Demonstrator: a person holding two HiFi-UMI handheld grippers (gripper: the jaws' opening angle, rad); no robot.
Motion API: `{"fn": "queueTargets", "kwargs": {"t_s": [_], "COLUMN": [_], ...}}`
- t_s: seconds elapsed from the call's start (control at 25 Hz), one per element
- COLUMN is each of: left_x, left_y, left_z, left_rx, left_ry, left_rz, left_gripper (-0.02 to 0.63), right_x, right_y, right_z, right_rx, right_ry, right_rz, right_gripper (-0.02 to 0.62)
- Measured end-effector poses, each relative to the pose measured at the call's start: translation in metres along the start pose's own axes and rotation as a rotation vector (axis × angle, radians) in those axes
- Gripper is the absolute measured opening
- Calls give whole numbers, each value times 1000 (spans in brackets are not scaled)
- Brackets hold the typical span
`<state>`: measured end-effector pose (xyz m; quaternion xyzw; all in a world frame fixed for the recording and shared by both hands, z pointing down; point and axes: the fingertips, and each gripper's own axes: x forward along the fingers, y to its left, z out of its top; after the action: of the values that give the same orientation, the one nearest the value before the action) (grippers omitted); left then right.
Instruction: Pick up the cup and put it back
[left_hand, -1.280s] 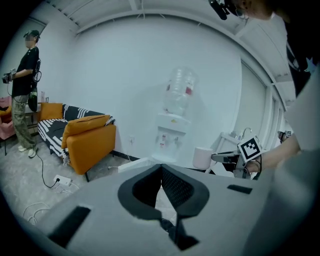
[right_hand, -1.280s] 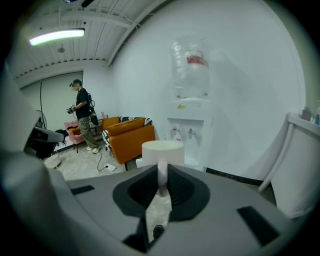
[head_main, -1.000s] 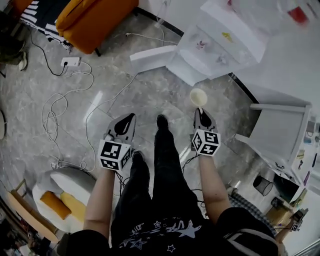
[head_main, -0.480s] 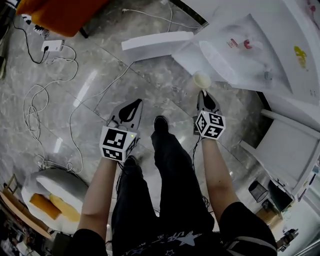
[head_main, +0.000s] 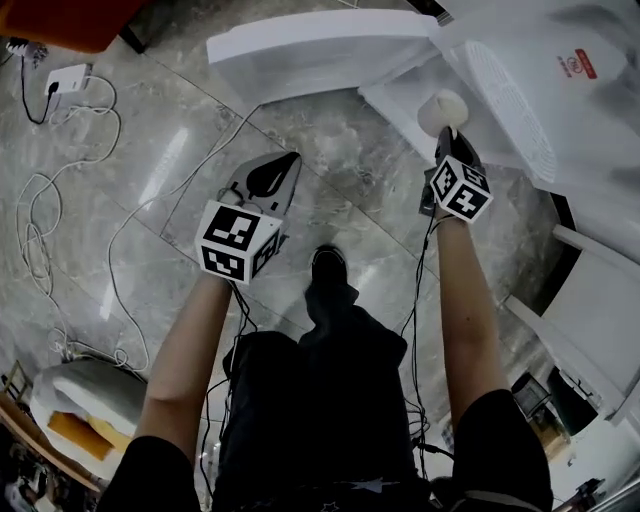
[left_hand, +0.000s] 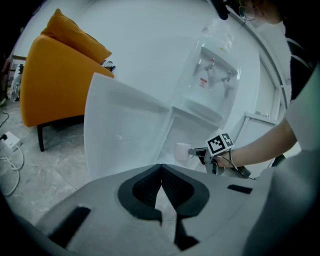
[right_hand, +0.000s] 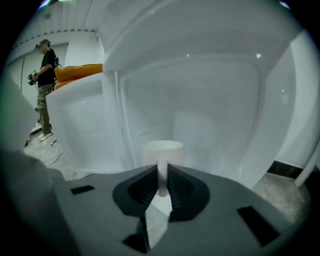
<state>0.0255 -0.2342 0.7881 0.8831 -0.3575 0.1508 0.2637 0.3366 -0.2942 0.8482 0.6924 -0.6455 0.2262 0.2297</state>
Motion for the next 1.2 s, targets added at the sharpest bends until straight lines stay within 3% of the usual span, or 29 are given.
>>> {"fn": "queueTargets", "kwargs": {"t_s": [0.24,0.52,0.88,1.08,1.2], "left_x": [48,71,48,16,-26], "left_y": [33,55,88,100,103], "left_z": [-22,-16,-14,-18,-11], "left_rx": [8,84,71,47,-20], "left_ry": [-44,-105,-181,-145,-123], "left_rz": [5,4,68,118,168], "left_gripper": [9,9,9,9,9], "right_x": [63,94,98,77,40], "right_y": [-19,-34,-26,-23,-9], "right_z": [-14,-13,-36,-46,-47], "right_rx": [70,70,92,102,121], "right_ry": [-56,-167,-164,-106,-52], "right_rz": [-59,-125,-122,-123,-130], "right_gripper": [43,44,55,166,175]}}
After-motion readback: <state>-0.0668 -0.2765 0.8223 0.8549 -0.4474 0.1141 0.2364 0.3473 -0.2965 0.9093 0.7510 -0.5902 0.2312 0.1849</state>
